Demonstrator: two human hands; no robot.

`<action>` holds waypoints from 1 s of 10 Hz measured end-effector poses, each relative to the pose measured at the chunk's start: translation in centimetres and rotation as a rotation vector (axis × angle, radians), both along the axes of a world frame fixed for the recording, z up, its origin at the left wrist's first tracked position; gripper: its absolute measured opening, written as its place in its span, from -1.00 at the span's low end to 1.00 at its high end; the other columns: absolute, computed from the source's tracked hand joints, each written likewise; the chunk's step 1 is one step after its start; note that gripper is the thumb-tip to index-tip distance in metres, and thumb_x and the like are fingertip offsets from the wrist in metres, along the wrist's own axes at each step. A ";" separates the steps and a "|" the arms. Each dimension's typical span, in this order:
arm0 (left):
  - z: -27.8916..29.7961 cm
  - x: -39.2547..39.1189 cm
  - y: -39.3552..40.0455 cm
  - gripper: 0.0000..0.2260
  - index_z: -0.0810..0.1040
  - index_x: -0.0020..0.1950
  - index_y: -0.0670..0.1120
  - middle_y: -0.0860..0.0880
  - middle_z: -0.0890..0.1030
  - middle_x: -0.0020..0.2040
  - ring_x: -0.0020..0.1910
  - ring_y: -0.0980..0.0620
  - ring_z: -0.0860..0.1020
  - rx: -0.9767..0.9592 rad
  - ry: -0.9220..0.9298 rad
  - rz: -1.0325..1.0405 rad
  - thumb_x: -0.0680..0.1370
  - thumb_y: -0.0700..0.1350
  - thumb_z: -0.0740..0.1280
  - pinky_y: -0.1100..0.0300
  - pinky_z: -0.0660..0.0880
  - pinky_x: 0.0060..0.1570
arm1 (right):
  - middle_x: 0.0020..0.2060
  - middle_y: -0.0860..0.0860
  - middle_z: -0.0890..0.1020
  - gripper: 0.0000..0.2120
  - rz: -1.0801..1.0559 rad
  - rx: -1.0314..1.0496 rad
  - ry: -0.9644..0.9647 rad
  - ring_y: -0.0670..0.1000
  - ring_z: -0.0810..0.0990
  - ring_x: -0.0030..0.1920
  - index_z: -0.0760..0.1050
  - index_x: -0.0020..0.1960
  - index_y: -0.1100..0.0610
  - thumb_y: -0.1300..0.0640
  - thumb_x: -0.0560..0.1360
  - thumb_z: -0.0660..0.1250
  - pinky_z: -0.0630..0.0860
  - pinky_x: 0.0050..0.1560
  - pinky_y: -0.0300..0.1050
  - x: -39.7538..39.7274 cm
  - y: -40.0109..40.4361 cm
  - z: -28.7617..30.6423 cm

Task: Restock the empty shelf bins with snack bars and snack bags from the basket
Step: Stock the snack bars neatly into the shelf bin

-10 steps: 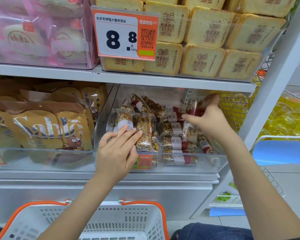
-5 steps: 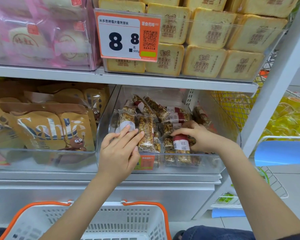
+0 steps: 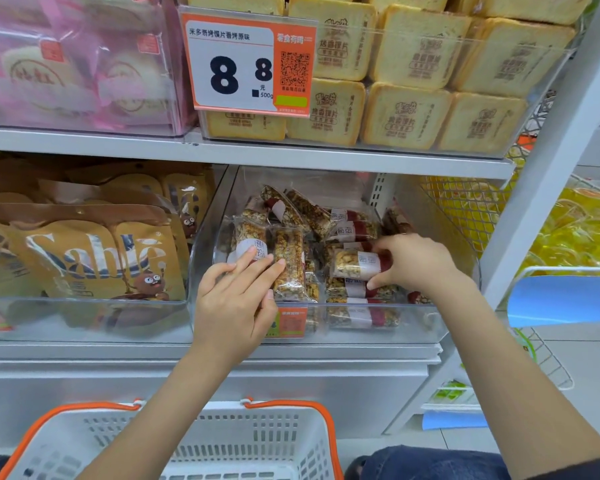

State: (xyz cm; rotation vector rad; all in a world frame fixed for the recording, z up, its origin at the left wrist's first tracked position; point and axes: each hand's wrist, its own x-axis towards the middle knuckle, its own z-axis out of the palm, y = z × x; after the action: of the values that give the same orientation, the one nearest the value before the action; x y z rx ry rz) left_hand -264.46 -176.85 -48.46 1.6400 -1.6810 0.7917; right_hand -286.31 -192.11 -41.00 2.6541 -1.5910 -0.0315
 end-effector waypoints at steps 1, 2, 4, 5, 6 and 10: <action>0.0 0.0 0.1 -0.66 0.63 0.18 -0.05 -0.01 0.63 0.15 0.25 0.03 0.53 0.006 -0.002 0.002 0.55 -0.10 0.12 0.18 0.24 0.28 | 0.14 -0.03 0.58 -0.33 0.028 0.030 -0.002 0.07 0.55 0.13 0.42 0.29 -0.07 -0.25 0.25 0.50 0.45 -0.05 -0.05 1.3 -0.3 -1.2; 0.1 0.0 0.0 -0.66 0.63 0.19 -0.05 -0.01 0.63 0.15 0.25 0.02 0.53 0.009 0.000 -0.002 0.55 -0.10 0.12 0.18 0.25 0.26 | 0.18 -0.03 0.56 -0.36 0.063 0.043 -0.015 0.07 0.54 0.15 0.40 0.30 -0.07 -0.20 0.29 0.50 0.42 -0.08 -0.07 1.5 -0.5 -1.4; 0.1 0.0 0.0 -0.66 0.63 0.19 -0.05 0.00 0.63 0.15 0.25 0.04 0.53 0.012 0.002 0.001 0.55 -0.10 0.12 0.20 0.22 0.28 | 0.27 -0.08 0.53 -0.43 0.096 0.140 0.053 0.03 0.49 0.25 0.35 0.38 -0.17 -0.18 0.41 0.40 0.45 0.03 -0.05 1.0 -0.6 -1.2; 0.1 0.0 0.1 -0.66 0.63 0.18 -0.05 -0.01 0.63 0.15 0.25 0.03 0.53 0.008 0.004 -0.002 0.55 -0.11 0.13 0.17 0.26 0.26 | 0.21 -0.07 0.56 -0.53 0.094 0.070 0.020 0.04 0.52 0.20 0.39 0.35 -0.20 -0.10 0.46 0.37 0.42 -0.05 -0.07 1.0 -0.8 -2.0; 0.1 -0.1 0.1 -0.66 0.63 0.18 -0.06 -0.01 0.63 0.15 0.24 0.02 0.53 0.012 0.002 0.001 0.55 -0.10 0.13 0.16 0.27 0.25 | 0.08 -0.05 0.61 -0.65 0.066 -0.014 0.039 0.05 0.55 0.11 0.46 0.25 -0.18 0.04 0.50 0.35 0.36 -0.13 -0.12 1.1 -1.1 -2.6; 0.1 -0.1 0.1 -0.65 0.63 0.19 -0.05 -0.01 0.63 0.15 0.26 0.04 0.52 0.021 0.004 0.013 0.56 -0.09 0.12 0.14 0.27 0.26 | 0.15 -0.04 0.58 -0.49 0.060 0.061 -0.301 0.06 0.56 0.09 0.40 0.24 -0.11 -0.14 0.35 0.47 0.55 -0.04 -0.03 0.4 -1.2 -2.2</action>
State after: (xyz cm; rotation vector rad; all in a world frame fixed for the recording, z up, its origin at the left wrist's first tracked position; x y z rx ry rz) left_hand -264.52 -176.73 -48.38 1.6673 -1.6832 0.7782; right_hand -285.93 -193.36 -43.16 2.8623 -1.6069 0.3429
